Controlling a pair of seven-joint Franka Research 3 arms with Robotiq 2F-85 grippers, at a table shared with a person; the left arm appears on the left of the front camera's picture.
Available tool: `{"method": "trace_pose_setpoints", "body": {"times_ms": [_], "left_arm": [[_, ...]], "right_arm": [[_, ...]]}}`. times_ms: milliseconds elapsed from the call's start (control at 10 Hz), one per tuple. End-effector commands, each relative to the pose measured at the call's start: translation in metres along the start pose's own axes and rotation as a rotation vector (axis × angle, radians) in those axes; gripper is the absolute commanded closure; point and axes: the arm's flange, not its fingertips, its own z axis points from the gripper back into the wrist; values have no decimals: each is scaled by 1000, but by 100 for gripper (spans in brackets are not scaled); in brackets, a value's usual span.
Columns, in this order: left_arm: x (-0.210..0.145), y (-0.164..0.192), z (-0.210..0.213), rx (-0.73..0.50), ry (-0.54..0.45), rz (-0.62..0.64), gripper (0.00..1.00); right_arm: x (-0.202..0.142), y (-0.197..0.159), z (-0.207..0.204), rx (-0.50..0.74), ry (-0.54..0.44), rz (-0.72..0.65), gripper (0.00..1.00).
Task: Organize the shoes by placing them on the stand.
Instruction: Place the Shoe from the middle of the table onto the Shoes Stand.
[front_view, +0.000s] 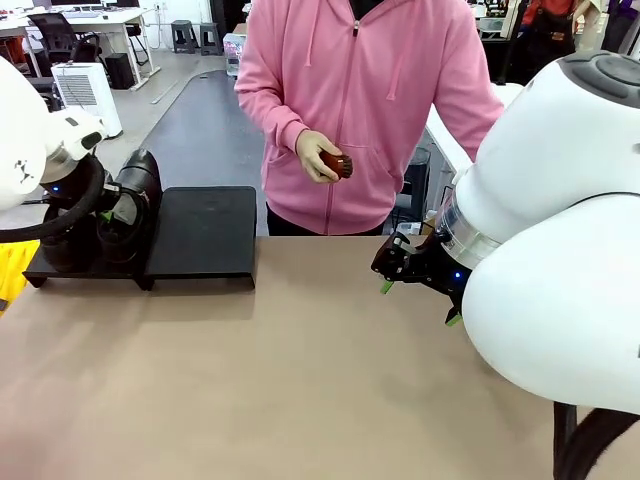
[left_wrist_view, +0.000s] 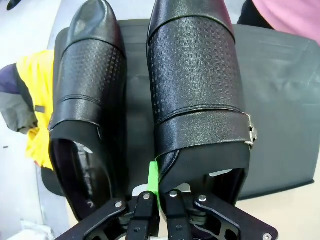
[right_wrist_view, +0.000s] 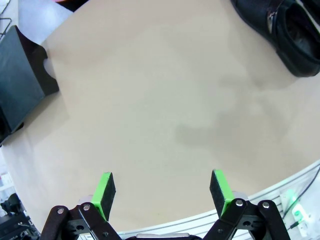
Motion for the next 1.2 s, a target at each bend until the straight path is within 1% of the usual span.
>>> {"method": "trace_pose_setpoints", "body": {"times_ms": [0, 200, 500, 600, 700, 800, 1000, 1100], "left_arm": [[11, -2, 4, 48, -28, 21, 100], [13, -1, -2, 44, -23, 33, 100], [12, -1, -6, 52, 11, 28, 100], [13, 0, -8, 57, 29, 23, 97], [13, 0, -10, 64, 37, 24, 83], [13, 2, -15, 84, 41, 25, 64], [12, 1, -18, 85, 40, 4, 26], [12, -1, -16, 92, 29, 5, 26]], "right_arm": [[3, 3, 1, 14, 11, 16, 0], [3, 3, 1, 14, 11, 16, 0], [3, 3, 1, 14, 11, 16, 0], [3, 3, 1, 14, 11, 16, 0], [3, 3, 1, 14, 11, 16, 0], [3, 3, 1, 14, 11, 16, 0], [3, 3, 1, 14, 11, 16, 0], [3, 3, 1, 14, 11, 16, 0]]}}
